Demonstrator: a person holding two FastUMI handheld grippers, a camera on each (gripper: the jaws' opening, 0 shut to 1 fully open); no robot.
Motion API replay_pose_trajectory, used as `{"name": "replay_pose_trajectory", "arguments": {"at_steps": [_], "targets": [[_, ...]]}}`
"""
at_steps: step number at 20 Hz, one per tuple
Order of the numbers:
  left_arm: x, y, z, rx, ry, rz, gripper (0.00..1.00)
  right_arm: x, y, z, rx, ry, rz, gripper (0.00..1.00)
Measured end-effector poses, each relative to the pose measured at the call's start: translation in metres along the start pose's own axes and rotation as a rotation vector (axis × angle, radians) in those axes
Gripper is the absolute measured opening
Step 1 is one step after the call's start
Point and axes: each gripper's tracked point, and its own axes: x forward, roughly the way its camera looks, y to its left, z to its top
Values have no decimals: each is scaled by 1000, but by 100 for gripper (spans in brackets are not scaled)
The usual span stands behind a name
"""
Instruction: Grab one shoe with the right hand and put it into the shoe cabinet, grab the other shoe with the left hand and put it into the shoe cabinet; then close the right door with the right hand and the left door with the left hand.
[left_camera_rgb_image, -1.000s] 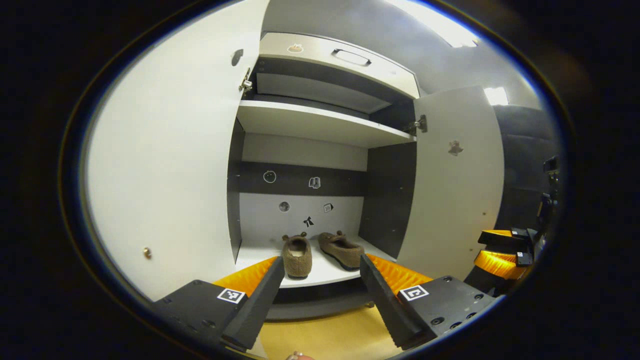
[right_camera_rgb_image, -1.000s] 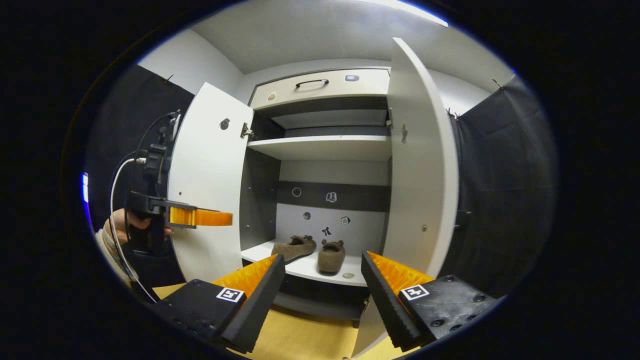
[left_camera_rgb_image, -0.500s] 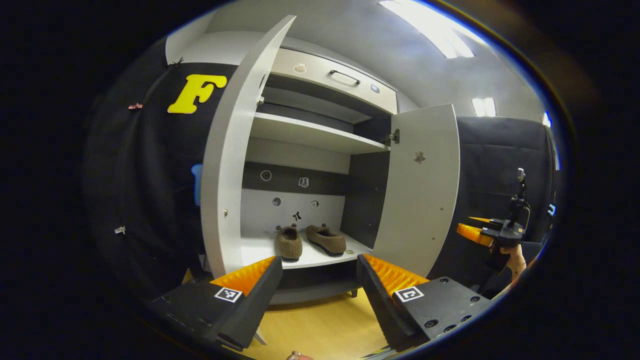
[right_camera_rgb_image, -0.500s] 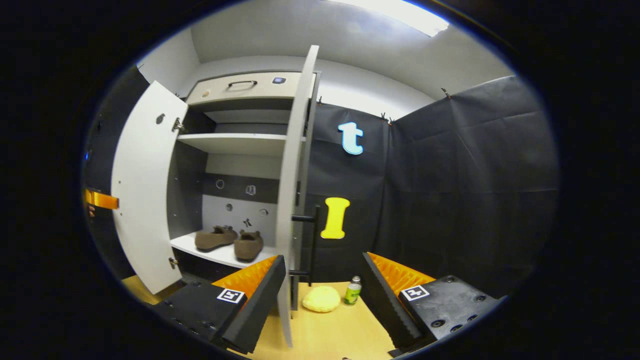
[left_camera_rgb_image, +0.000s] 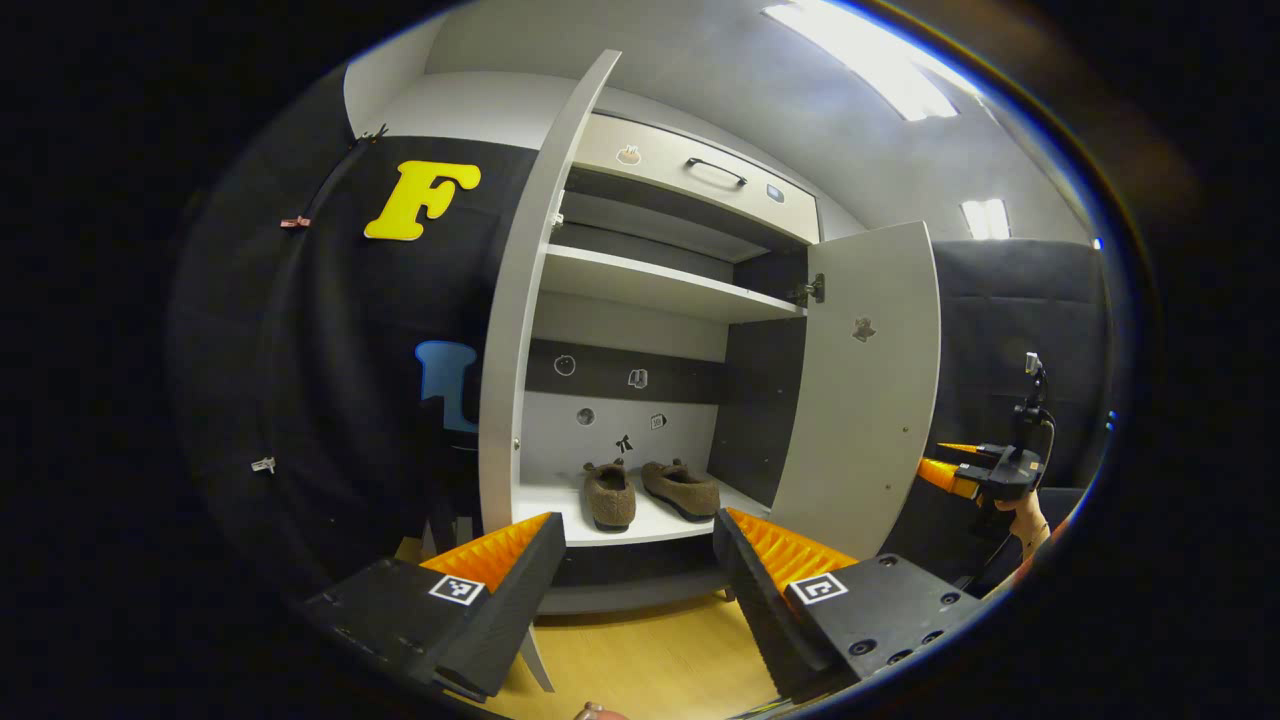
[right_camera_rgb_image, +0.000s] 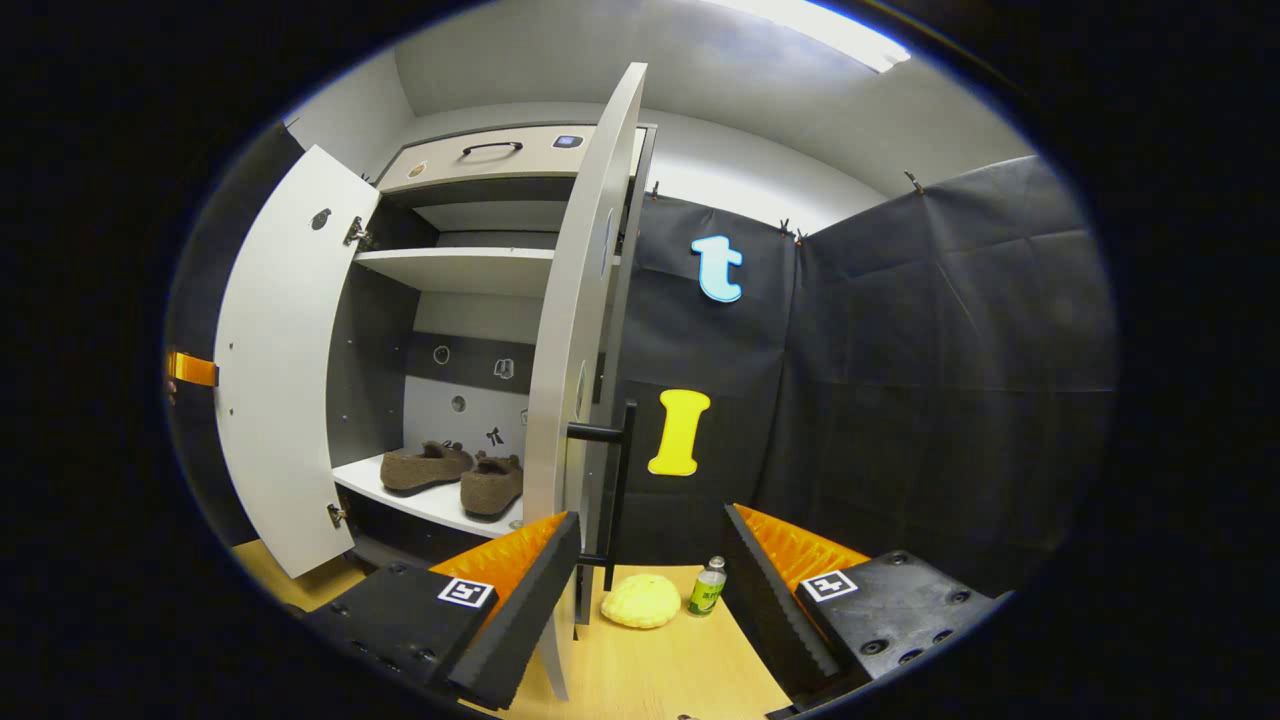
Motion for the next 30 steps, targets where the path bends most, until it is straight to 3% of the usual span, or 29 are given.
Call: {"name": "replay_pose_trajectory", "arguments": {"at_steps": [14,17,21,27,30], "targets": [[-14,13,6,-9,-29,11,94,15,94,1,46,7,233,96],[-24,24,3,-13,-34,39,95,23,109,-2,13,2,256,96],[-38,44,-2,-29,-30,89,95,31,146,-10,12,31,341,96],[-49,83,1,-3,-39,172,95,27,168,-20,-47,55,361,98],[-43,108,-2,5,-33,206,95,23,163,-19,-45,60,329,98]]}}
